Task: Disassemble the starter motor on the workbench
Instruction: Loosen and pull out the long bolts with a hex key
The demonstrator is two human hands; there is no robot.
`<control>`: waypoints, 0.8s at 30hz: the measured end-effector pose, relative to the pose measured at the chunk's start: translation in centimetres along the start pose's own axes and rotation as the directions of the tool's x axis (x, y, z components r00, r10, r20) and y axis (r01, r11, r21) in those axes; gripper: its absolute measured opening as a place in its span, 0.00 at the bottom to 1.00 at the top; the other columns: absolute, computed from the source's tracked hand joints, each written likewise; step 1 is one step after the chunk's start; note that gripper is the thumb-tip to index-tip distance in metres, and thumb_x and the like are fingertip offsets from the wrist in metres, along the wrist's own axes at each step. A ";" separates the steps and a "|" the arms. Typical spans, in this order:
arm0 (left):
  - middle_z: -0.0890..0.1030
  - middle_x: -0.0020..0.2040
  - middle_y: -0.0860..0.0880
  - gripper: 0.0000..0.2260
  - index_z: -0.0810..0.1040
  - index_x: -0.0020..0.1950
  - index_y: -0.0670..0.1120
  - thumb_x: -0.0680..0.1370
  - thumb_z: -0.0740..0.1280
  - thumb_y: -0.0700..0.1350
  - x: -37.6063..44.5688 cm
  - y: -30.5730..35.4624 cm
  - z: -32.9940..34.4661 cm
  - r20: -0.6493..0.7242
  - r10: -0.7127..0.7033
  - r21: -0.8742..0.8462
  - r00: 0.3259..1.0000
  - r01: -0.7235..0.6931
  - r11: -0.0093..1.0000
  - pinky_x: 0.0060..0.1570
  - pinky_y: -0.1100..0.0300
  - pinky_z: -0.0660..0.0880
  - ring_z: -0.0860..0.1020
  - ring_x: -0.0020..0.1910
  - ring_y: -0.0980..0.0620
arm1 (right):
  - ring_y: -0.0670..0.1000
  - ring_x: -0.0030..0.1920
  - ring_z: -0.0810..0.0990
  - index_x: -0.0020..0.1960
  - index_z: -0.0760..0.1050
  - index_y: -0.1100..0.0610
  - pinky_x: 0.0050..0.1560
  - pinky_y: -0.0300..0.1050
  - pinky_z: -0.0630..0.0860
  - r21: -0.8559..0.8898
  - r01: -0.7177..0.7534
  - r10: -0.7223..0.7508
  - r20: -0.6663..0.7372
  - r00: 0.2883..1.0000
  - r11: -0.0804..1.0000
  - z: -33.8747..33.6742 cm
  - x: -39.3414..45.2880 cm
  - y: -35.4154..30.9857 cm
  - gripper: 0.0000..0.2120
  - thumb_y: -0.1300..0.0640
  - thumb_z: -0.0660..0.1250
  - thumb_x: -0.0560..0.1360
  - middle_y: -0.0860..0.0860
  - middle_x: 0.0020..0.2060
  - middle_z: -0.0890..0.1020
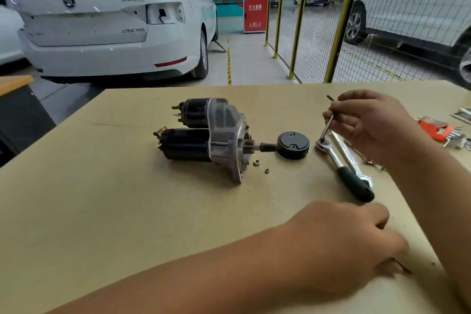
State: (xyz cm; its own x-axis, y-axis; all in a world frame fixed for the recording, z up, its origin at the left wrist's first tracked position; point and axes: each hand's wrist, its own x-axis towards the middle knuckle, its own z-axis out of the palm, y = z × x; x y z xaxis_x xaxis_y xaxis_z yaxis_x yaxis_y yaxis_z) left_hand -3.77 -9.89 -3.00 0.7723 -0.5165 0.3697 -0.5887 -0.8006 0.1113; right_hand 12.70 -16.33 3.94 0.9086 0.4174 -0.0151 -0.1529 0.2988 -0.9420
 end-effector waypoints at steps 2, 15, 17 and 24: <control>0.72 0.47 0.45 0.07 0.77 0.52 0.44 0.81 0.72 0.47 -0.8 -1.1 0.3 -0.066 -0.037 0.056 0.997 0.041 0.998 0.29 0.54 0.69 0.68 0.35 0.46 | 0.58 0.39 0.88 0.51 0.74 0.62 0.34 0.43 0.83 0.025 -0.004 0.004 -0.008 1.000 1.000 0.1 0.1 0.4 0.10 0.74 0.68 0.74 0.56 0.33 0.84; 0.70 0.48 0.45 0.02 0.75 0.53 0.41 0.83 0.66 0.39 -1.3 -6.1 -0.3 -0.132 -0.425 0.023 0.895 0.431 0.902 0.39 0.45 0.73 0.76 0.43 0.37 | 0.59 0.48 0.88 0.63 0.74 0.69 0.44 0.45 0.84 0.269 0.081 -0.054 -0.109 0.993 0.960 1.8 -0.3 2.1 0.15 0.72 0.67 0.77 0.64 0.50 0.82; 0.67 0.46 0.46 0.05 0.74 0.52 0.41 0.83 0.68 0.42 -1.1 -5.6 -0.5 -0.128 -0.445 0.056 0.887 0.454 0.889 0.38 0.46 0.73 0.75 0.41 0.37 | 0.60 0.48 0.88 0.59 0.75 0.69 0.44 0.46 0.84 0.208 0.108 -0.089 -0.097 0.991 0.972 2.3 -0.8 2.3 0.11 0.71 0.67 0.77 0.64 0.48 0.82; 0.79 0.35 0.46 0.12 0.81 0.38 0.43 0.81 0.69 0.44 -6.7 -9.3 -8.8 -0.741 -0.120 0.180 0.661 0.367 0.912 0.31 0.51 0.74 0.76 0.32 0.44 | 0.63 0.46 0.87 0.49 0.74 0.64 0.39 0.45 0.84 0.113 0.194 -0.191 -0.036 0.981 0.974 4.2 -2.6 3.8 0.07 0.72 0.68 0.77 0.60 0.42 0.80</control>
State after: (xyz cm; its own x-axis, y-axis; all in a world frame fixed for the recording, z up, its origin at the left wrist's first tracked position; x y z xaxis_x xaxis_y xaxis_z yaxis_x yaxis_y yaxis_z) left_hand -5.51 3.69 1.61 0.4046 -0.0207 0.9143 -0.2103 -0.9751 0.0710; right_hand 8.08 -12.63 1.80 0.9344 0.3217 0.1532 -0.0168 0.4691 -0.8830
